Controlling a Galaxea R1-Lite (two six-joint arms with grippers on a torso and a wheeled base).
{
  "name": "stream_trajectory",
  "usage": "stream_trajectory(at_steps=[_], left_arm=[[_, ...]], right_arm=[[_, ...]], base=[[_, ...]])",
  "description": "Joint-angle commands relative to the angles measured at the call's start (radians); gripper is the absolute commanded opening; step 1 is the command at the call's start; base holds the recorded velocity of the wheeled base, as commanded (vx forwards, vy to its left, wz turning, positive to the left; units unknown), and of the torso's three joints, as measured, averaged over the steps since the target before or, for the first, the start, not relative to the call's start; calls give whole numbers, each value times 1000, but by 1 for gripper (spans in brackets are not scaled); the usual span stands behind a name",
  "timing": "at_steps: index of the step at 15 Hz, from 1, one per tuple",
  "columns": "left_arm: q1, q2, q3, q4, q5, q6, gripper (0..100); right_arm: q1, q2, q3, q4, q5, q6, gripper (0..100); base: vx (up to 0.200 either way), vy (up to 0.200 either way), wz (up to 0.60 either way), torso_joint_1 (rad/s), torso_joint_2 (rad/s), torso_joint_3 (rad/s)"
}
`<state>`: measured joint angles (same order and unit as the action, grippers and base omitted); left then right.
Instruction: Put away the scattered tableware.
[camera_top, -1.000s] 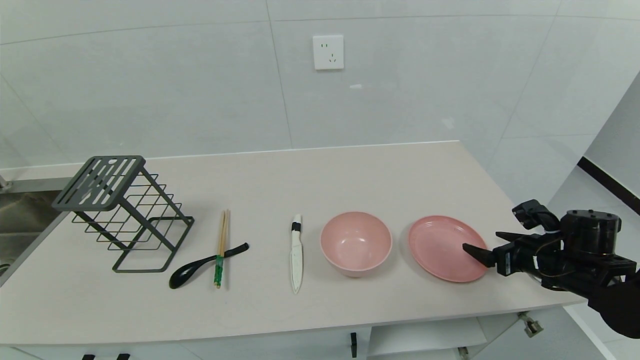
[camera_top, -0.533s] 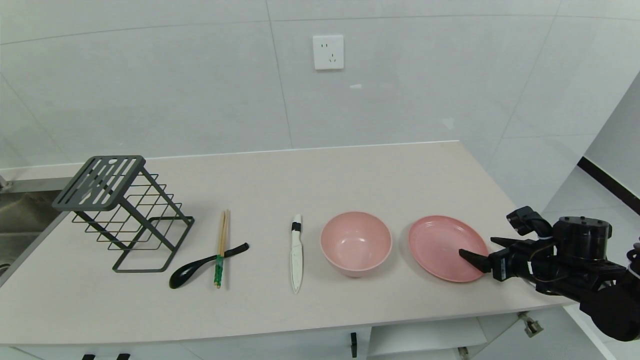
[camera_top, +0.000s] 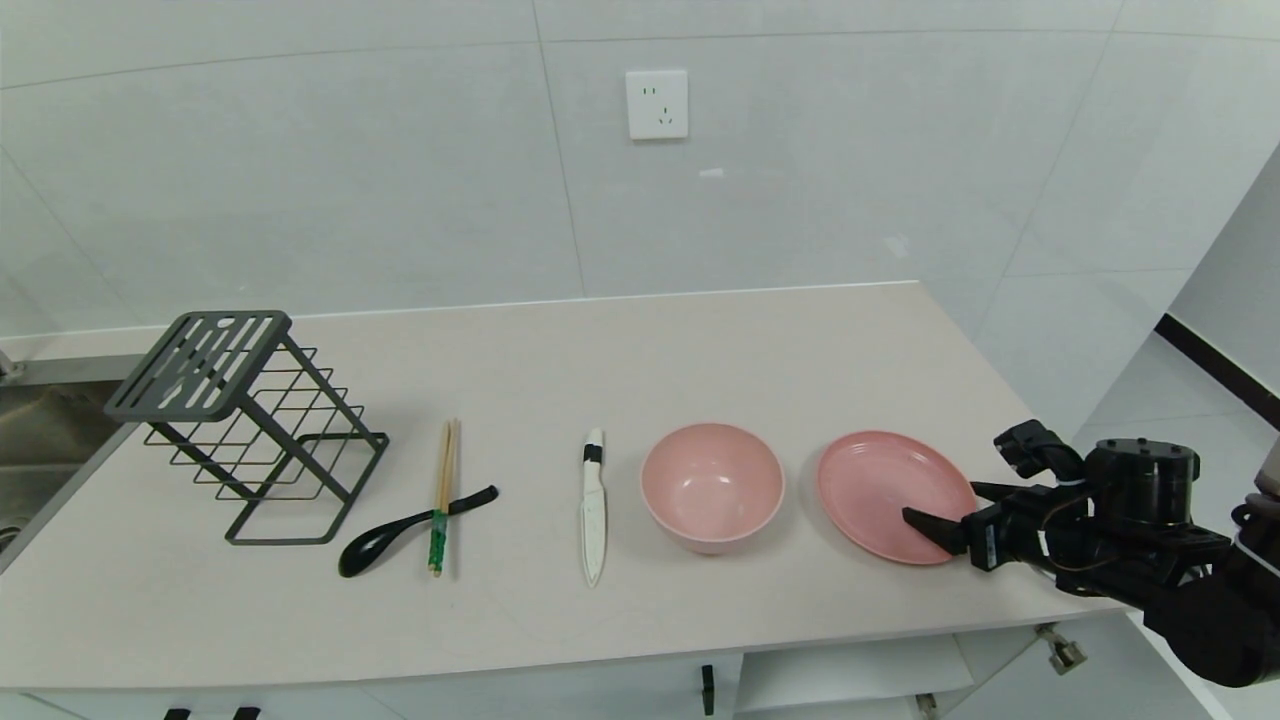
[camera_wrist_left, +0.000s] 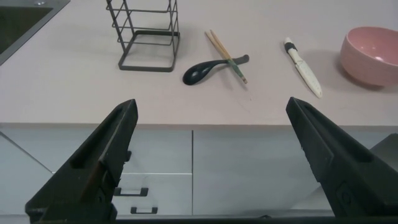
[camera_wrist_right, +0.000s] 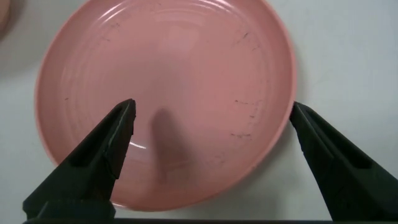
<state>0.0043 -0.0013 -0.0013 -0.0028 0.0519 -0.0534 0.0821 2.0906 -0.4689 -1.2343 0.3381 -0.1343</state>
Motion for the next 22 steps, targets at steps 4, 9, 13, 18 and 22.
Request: stream_trajectory(at_steps=[4, 9, 13, 18, 22], left_arm=[[-1, 1, 0, 0, 0, 0, 100], [0, 1, 0, -2, 0, 0, 100], [0, 1, 0, 0, 0, 0, 100], [0, 1, 1, -77, -3, 4, 100], [-1, 12, -28, -275, -104, 35, 100]], right_arm=[[7, 16, -2, -1, -1, -1, 100], [-25, 60, -16, 1, -14, 2, 0], [-50, 6, -48, -51, -11, 7, 0], [-47, -261, -17, -62, -8, 15, 0], [-45, -365, 76, -73, -7, 15, 0]], base=[[0, 0, 0, 0, 0, 0], [0, 0, 0, 0, 0, 0], [0, 0, 0, 0, 0, 0], [0, 0, 0, 0, 0, 0], [0, 0, 0, 0, 0, 0]])
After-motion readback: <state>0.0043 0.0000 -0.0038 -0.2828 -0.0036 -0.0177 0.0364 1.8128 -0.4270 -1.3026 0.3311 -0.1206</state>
